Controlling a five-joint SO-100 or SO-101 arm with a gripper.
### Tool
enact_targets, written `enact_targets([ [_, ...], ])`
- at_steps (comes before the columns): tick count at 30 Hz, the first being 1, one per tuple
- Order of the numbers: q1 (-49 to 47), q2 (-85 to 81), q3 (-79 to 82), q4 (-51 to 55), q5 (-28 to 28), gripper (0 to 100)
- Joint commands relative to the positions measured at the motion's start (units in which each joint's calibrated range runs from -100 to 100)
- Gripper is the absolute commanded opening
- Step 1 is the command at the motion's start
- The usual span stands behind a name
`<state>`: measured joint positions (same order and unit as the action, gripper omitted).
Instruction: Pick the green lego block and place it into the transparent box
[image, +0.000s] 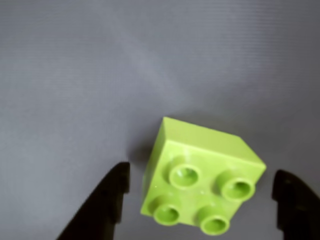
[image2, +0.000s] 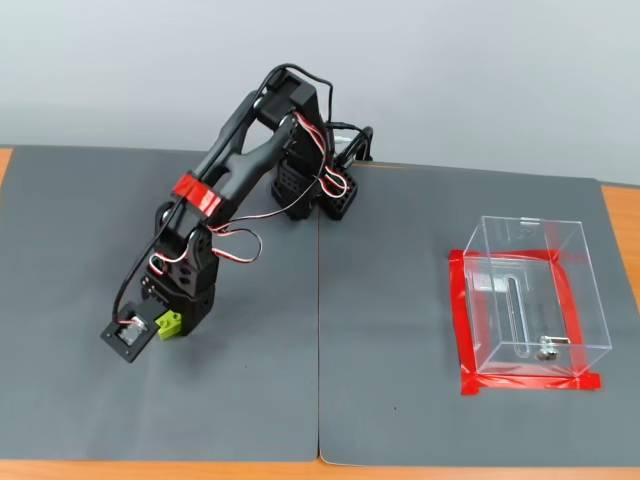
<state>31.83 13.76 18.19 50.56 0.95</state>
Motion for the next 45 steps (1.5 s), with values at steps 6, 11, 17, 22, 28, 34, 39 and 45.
enact_targets([
  [6,0.13,1.12,-2.58,-0.65,0.12,32],
  [11,0.13,1.12,-2.67,-0.65,0.17,24],
  [17,0.13,0.52,-2.67,-0.65,0.22,9],
  [22,0.35,0.18,-2.76,-0.56,0.06,9],
  [28,1.10,-5.24,-2.58,-0.04,0.06,9],
  [34,-0.32,-17.03,-2.31,0.22,-0.04,9],
  [39,-2.85,-25.34,-2.40,0.30,-0.20,9],
  [45,-7.40,-33.22,-3.22,0.30,-0.20,9],
])
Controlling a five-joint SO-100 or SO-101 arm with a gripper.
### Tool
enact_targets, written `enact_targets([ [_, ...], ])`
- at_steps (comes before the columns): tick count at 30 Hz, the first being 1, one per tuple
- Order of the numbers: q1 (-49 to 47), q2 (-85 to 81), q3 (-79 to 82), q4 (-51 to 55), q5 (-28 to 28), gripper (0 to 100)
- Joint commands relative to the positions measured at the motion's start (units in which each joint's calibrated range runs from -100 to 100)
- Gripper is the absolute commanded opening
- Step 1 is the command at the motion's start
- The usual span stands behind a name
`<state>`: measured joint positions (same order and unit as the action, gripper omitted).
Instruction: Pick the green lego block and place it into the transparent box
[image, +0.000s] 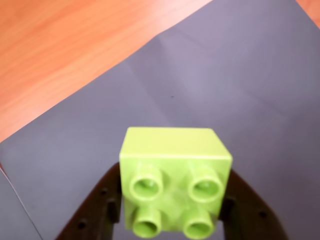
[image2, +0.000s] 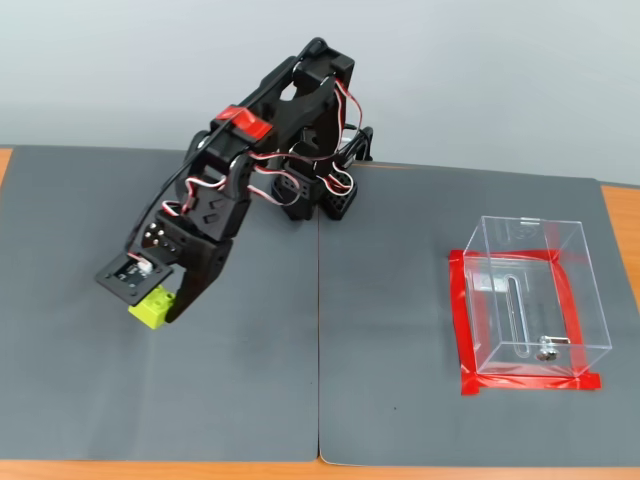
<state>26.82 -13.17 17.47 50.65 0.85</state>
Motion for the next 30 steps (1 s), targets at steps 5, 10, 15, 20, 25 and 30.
enact_targets([
  [5,-6.42,-12.14,-2.59,0.22,-0.15,9],
  [10,-11.42,-16.89,-2.59,0.22,-0.20,9],
  [15,-17.91,-17.82,-2.59,0.22,-0.20,9],
  [20,-24.70,-17.90,-3.58,0.22,-0.20,9],
  [25,-34.02,-16.97,-5.30,0.22,-0.20,9],
  [30,-41.63,-16.80,-4.85,0.22,-0.20,9],
])
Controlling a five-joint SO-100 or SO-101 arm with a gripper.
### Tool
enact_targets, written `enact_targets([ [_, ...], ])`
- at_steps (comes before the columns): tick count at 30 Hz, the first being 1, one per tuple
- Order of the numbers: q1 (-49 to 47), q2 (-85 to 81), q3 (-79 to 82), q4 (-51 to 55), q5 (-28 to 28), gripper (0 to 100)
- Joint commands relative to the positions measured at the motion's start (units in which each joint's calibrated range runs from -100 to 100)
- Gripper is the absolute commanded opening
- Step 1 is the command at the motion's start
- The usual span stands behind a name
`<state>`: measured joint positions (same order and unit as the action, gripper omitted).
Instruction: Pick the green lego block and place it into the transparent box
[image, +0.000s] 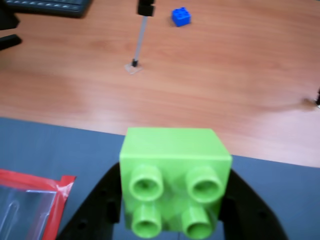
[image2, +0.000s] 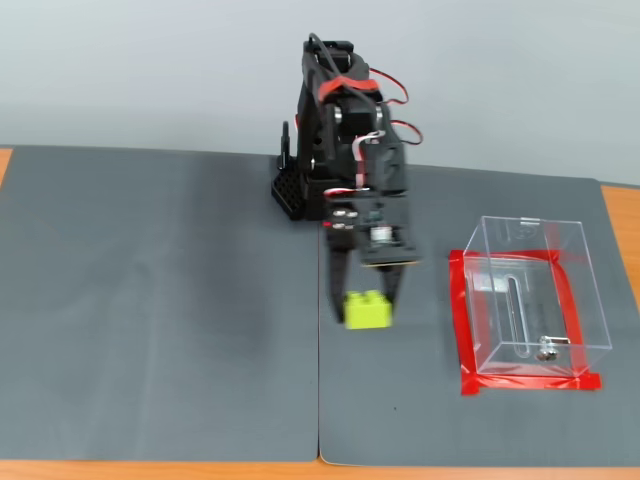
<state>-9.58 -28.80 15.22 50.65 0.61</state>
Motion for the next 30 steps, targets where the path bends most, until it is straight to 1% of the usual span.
enact_targets([
  [1,-6.79,-1.17,-2.51,0.22,0.04,9],
  [15,-26.64,-1.08,-2.33,0.22,0.04,9],
  [18,-32.08,-0.32,-0.61,0.22,0.04,9],
  [30,-39.17,7.23,0.56,0.22,0.04,9],
])
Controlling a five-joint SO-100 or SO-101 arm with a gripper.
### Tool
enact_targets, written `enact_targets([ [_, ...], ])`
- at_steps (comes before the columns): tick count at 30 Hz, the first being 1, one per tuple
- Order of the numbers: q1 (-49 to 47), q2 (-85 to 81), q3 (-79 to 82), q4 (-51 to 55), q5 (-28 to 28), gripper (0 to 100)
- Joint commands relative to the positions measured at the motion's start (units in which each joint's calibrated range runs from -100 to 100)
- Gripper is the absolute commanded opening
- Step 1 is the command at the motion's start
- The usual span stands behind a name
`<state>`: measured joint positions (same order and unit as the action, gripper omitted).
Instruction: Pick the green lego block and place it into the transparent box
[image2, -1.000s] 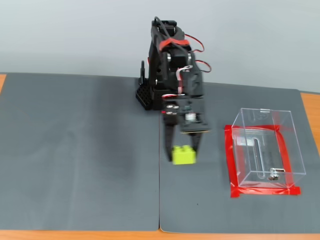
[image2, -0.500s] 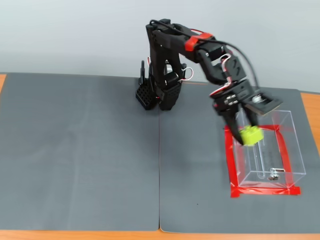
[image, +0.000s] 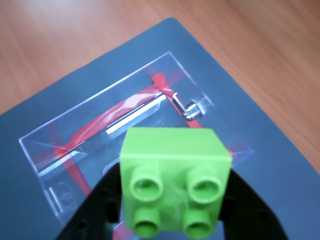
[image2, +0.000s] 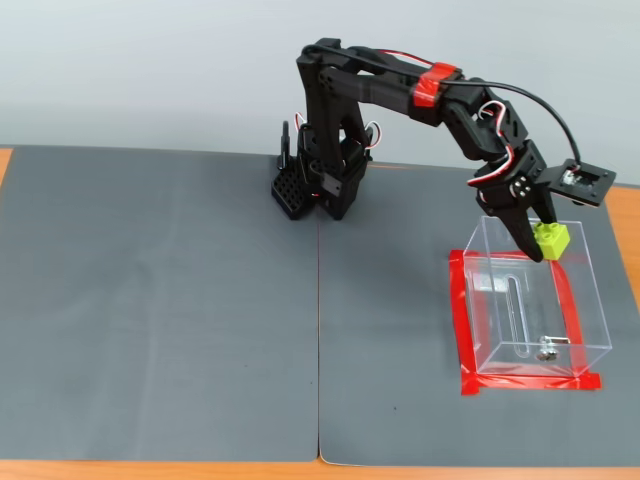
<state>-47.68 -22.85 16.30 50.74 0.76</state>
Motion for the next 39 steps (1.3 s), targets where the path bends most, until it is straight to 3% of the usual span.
enact_targets([
  [1,-1.15,1.96,-0.61,0.04,-0.11,9],
  [15,-1.82,6.20,-1.15,-0.39,-0.11,10],
  [21,-1.82,6.20,-0.52,-0.22,-0.16,24],
  [34,-1.52,6.20,-0.52,-0.04,-0.16,24],
  [38,-1.22,6.20,-0.52,-0.04,-0.16,12],
  [39,-1.15,6.11,-0.52,0.04,0.05,4],
])
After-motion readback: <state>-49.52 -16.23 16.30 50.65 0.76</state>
